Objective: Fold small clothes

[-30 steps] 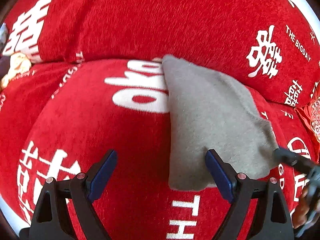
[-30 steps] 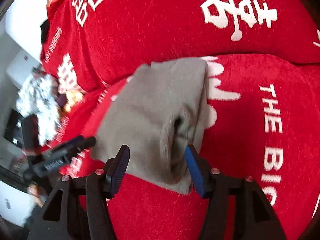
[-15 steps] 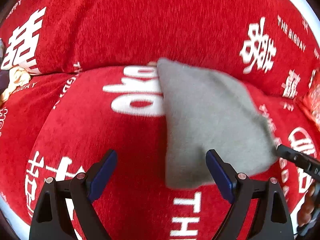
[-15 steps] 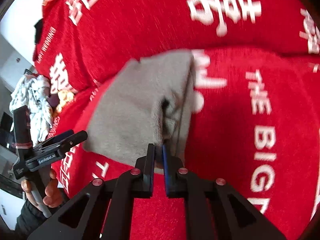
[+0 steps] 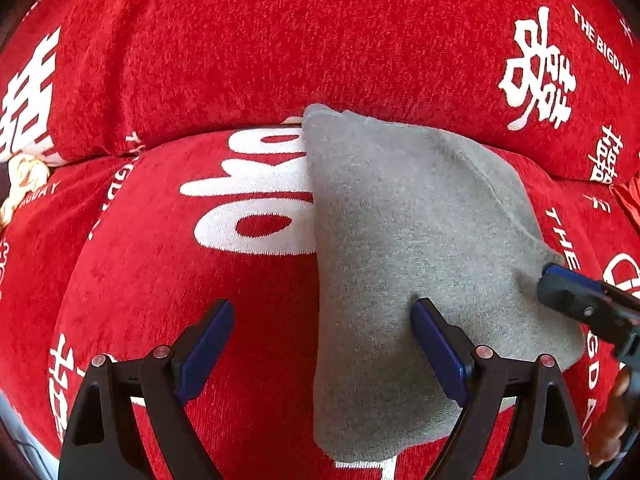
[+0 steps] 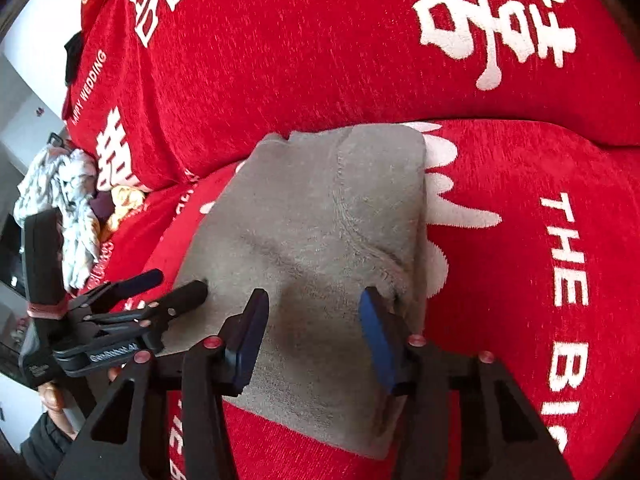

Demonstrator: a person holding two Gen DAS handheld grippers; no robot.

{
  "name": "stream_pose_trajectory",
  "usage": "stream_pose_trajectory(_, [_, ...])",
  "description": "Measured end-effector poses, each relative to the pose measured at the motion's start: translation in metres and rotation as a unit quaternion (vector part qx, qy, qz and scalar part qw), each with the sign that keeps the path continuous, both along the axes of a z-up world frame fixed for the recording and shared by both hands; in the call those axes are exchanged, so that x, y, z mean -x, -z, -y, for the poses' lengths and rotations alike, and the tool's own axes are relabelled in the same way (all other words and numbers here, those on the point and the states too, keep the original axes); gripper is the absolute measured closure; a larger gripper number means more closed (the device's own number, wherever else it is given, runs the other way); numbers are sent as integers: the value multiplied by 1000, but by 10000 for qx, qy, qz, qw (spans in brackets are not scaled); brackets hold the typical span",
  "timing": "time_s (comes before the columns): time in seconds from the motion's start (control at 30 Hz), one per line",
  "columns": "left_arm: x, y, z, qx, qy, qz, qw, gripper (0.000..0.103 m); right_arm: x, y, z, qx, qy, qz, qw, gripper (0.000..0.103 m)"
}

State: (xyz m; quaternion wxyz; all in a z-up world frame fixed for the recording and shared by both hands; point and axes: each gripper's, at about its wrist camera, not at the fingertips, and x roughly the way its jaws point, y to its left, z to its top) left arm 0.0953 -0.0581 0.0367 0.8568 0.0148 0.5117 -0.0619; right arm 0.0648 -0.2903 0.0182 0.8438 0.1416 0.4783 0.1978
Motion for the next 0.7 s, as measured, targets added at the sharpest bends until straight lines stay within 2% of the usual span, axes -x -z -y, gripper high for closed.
stream_pose_trajectory(0.1, [1, -9, 0, 168, 123, 28, 9998, 12, 12, -17, 3, 141, 19, 232, 9996, 47])
stream_pose_trajectory(0.13, [2, -12, 0, 226, 169, 43, 9996, 12, 15, -20, 7, 267, 94, 303, 9991, 37])
stream_pose_trajectory(0.17, [2, -15, 1, 254, 209, 67, 9994, 12, 18, -24, 13, 404, 202, 389, 9982, 32])
stream_pose_trajectory(0.27, [-3, -20, 0, 321, 286, 107, 9990, 12, 18, -32, 29, 394, 341, 416, 9978, 31])
stream_pose_trajectory(0.37, [-15, -19, -3, 417, 320, -65, 9986, 12, 11, -31, 46, 388, 540, 307, 9973, 31])
stream_pose_trajectory(0.4, [-21, -17, -5, 527, 353, -205, 9978, 12, 9, -29, 52, 370, 589, 259, 9972, 31])
stream_pose_trajectory(0.5, [-42, -8, -14, 1231, 485, -746, 9884, 12, 0, -21, 64, 144, 678, 55, 9976, 31])
stream_pose_trajectory(0.7, [-62, 10, -11, 1677, 533, -1167, 9775, 12, -22, 0, 61, -231, 643, -307, 9972, 31])
